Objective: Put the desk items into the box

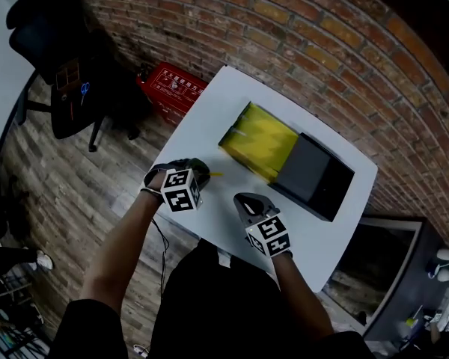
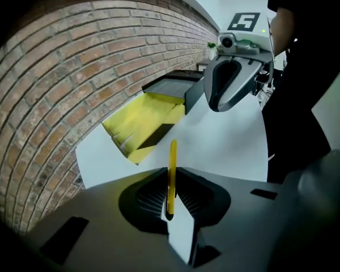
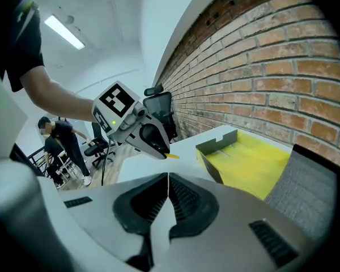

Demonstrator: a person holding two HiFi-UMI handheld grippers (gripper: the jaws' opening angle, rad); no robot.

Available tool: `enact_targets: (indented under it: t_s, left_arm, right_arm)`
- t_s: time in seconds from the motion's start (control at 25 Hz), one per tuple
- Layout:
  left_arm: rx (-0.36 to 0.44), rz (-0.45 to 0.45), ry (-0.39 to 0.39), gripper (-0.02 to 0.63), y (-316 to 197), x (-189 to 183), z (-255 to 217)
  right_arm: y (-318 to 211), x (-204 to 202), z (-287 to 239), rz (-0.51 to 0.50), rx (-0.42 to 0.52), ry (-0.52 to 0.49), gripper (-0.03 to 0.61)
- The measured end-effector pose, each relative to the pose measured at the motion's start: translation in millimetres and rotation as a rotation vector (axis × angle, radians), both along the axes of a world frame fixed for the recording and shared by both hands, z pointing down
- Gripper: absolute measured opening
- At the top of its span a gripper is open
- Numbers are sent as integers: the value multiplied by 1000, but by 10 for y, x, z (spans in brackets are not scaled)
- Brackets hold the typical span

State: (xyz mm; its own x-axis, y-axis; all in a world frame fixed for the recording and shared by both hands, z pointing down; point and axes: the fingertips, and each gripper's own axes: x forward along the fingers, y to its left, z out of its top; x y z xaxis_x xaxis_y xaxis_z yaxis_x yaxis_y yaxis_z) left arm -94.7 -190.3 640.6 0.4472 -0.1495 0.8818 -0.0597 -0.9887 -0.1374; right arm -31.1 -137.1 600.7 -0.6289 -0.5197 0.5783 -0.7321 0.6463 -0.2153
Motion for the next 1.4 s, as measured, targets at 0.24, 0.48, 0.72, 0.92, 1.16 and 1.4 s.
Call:
enact_targets:
  t_s: [0.24,0.48,0.72,0.92,1.16,1.4]
  left_arm:
    - [24,-80,73,55,-22,196,-184]
    - [49,-122,126,55,-149,440,-329]
    - [48,-125,159,55,-331,743,-410]
    - [66,-98,157,55,-500,984,-416]
    - [71,-50,122,55,-679,1243,-296]
    - [62,9,80,55,-821,1428,-120]
  right_arm:
    - [-136,176,-166,31,48,-27,23]
    - [-252,408,-260,65,75,-39,23]
    - [-369,643,-300,109,83,-43,23]
    - [-423,827,-281,140,79,-44,23]
    - [-458,1034,-253,179,70,-41,23]
    - [-451,1175,-232,211,52,-41,23]
